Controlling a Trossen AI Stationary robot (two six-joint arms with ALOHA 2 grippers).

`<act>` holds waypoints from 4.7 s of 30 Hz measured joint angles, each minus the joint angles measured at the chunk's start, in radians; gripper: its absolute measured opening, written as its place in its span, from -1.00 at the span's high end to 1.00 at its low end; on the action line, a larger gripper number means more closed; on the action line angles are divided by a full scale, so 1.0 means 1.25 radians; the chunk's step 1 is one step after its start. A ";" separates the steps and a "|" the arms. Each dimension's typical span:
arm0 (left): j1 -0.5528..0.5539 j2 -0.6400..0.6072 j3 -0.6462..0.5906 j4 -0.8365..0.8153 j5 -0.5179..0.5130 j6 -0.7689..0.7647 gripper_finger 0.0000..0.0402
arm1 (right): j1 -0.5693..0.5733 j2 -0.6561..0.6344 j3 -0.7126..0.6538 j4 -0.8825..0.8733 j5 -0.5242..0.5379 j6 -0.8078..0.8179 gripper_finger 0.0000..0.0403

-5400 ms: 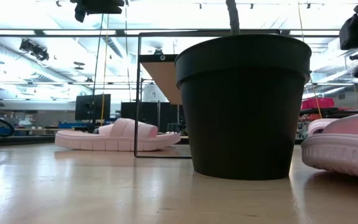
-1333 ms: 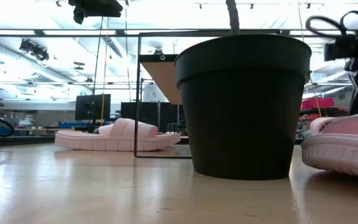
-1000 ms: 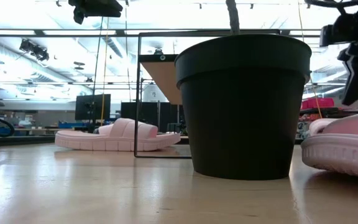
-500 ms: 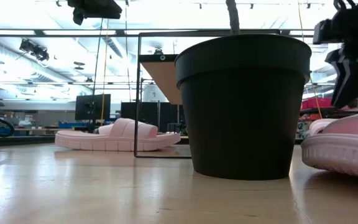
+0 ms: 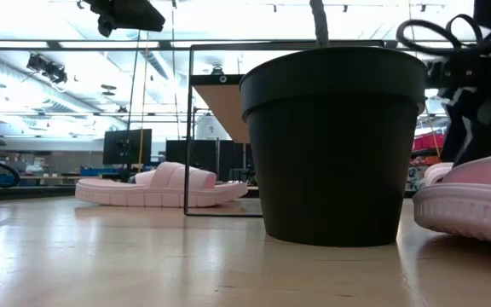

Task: Pick and place slides into the shelf
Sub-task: Put the pink slide on the shelf

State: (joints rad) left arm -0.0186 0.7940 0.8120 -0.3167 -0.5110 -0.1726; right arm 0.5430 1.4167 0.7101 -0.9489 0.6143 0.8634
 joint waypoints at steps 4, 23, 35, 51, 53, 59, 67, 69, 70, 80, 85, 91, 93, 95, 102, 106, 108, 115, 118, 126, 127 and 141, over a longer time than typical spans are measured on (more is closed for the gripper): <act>0.000 0.000 0.000 -0.003 0.000 0.000 0.43 | -0.003 0.045 0.000 -0.015 0.019 0.018 -0.32; 0.000 0.000 0.000 -0.003 0.002 -0.042 0.45 | -0.122 0.065 -0.103 -0.058 -0.046 0.085 0.57; -0.001 0.000 0.000 -0.002 0.001 -0.041 0.43 | -0.134 -0.176 -0.033 -0.222 -0.112 -0.034 0.99; -0.002 0.000 0.000 -0.002 0.002 -0.063 0.45 | -0.169 -0.259 0.447 -0.495 0.016 -0.214 1.00; -0.002 0.000 0.000 -0.002 0.002 -0.062 0.45 | -0.195 -0.265 0.460 -0.498 0.016 -0.197 1.00; -0.002 0.000 0.000 -0.002 0.002 -0.062 0.43 | -0.344 -0.304 0.444 -0.499 -0.031 -0.189 0.95; -0.002 0.000 0.000 -0.002 0.003 -0.062 0.45 | -0.550 -0.348 0.439 -0.499 -0.190 -0.254 0.83; -0.002 0.000 0.000 -0.002 0.003 -0.062 0.44 | -0.578 -0.347 0.439 -0.497 -0.238 -0.289 0.79; -0.002 0.000 0.000 -0.002 0.003 -0.062 0.43 | -0.584 -0.344 0.438 -0.494 -0.261 -0.302 0.75; -0.002 0.000 0.000 -0.009 0.003 -0.062 0.44 | -0.524 -0.333 0.290 -0.369 -0.482 -0.289 0.24; -0.002 0.000 0.000 -0.035 0.003 -0.062 0.42 | -0.417 -0.333 0.210 -0.303 -0.498 -0.172 0.05; -0.002 0.000 0.000 -0.057 0.003 -0.062 0.40 | -0.270 -0.334 0.160 -0.258 -0.503 -0.031 -0.07; -0.002 0.000 0.000 -0.058 0.003 -0.058 0.40 | -0.226 -0.334 0.143 -0.260 -0.490 0.009 -0.08; -0.002 0.000 0.000 -0.058 0.003 -0.053 0.41 | -0.189 -0.334 0.124 -0.260 -0.470 0.048 -0.08; -0.002 0.000 0.000 -0.058 0.003 -0.053 0.40 | -0.142 -0.333 0.080 -0.247 -0.421 0.089 -0.06; -0.002 0.000 0.000 -0.058 0.003 -0.053 0.39 | -0.143 -0.335 0.058 -0.151 -0.418 0.064 -0.06; -0.002 0.000 0.000 -0.059 0.003 -0.054 0.40 | -0.143 -0.333 0.049 -0.084 -0.421 0.044 -0.06; -0.002 0.000 0.000 -0.075 0.048 -0.063 0.43 | -0.174 -0.333 0.015 0.001 -0.402 0.039 -0.08; -0.002 0.000 0.000 -0.090 0.063 -0.068 0.44 | -0.186 -0.333 0.013 -0.036 -0.336 0.030 -0.12; -0.002 0.000 0.000 -0.124 0.063 -0.091 0.44 | -0.225 -0.309 0.013 -0.069 -0.265 -0.093 -0.29; -0.002 0.000 0.000 -0.128 0.063 -0.098 0.45 | -0.228 -0.300 0.013 -0.074 -0.263 -0.106 -0.31; -0.002 0.000 0.000 -0.206 0.092 -0.148 0.47 | -0.236 -0.115 0.013 -0.093 -0.179 -0.163 -0.46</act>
State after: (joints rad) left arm -0.0216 0.7937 0.8120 -0.5748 -0.3957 -0.3573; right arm 0.2485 1.2733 0.7261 -1.0652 0.3903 0.6594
